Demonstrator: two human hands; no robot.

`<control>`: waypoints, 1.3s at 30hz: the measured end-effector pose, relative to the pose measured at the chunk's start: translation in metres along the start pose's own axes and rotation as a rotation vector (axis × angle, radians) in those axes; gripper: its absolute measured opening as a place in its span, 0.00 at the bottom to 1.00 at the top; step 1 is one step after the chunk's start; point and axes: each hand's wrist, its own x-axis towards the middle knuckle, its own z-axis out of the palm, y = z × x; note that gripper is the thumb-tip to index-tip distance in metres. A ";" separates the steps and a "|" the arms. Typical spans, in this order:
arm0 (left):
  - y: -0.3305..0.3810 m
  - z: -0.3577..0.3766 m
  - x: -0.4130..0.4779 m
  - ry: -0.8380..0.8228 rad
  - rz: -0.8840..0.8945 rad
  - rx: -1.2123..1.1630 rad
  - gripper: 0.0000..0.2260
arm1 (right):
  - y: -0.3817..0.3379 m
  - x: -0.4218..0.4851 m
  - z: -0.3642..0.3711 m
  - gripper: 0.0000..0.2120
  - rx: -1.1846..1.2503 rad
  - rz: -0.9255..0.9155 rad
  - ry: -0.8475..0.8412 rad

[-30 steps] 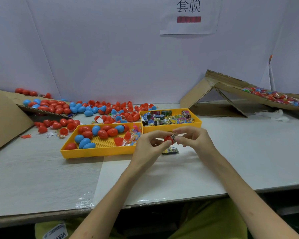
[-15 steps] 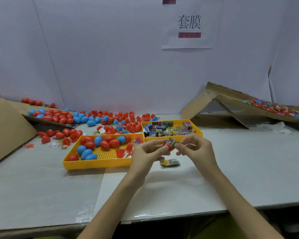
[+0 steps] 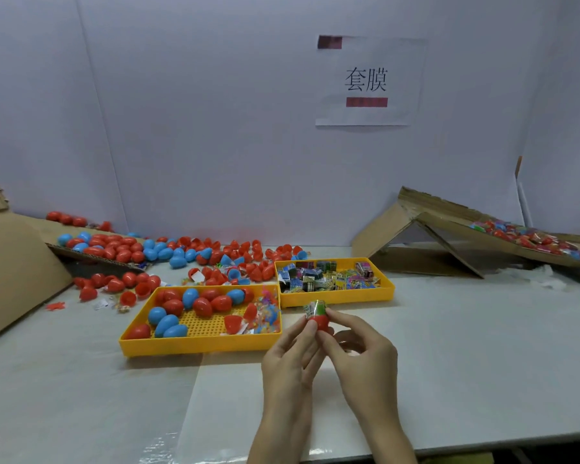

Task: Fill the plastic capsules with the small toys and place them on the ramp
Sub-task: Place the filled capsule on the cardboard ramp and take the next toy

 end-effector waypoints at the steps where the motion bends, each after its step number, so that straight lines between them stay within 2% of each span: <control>1: -0.001 -0.001 -0.001 -0.002 0.009 0.013 0.16 | 0.000 -0.001 -0.002 0.18 -0.024 -0.023 0.010; 5: -0.001 -0.002 -0.007 -0.020 0.010 0.028 0.16 | -0.006 -0.005 -0.006 0.21 -0.069 -0.146 0.024; 11: 0.001 -0.004 -0.011 -0.013 -0.012 0.008 0.17 | -0.005 -0.007 -0.005 0.21 -0.104 -0.219 0.015; 16: 0.000 -0.004 -0.012 -0.032 -0.035 -0.024 0.19 | -0.007 -0.006 -0.005 0.24 -0.077 -0.154 0.022; 21: 0.002 -0.006 -0.013 -0.061 -0.094 -0.097 0.20 | -0.008 -0.007 -0.005 0.25 -0.065 -0.198 -0.033; 25: 0.003 -0.008 -0.014 -0.090 -0.106 -0.146 0.15 | -0.001 -0.007 -0.006 0.21 -0.057 -0.209 -0.050; 32: 0.005 -0.007 -0.014 -0.099 -0.130 -0.156 0.09 | -0.002 -0.007 -0.006 0.22 -0.053 -0.166 -0.059; 35: 0.005 -0.007 -0.013 -0.066 -0.143 -0.174 0.13 | -0.002 -0.006 -0.005 0.21 -0.033 -0.102 -0.094; 39: 0.005 -0.008 -0.014 -0.049 -0.173 -0.211 0.16 | 0.000 -0.007 -0.007 0.19 -0.041 -0.104 -0.087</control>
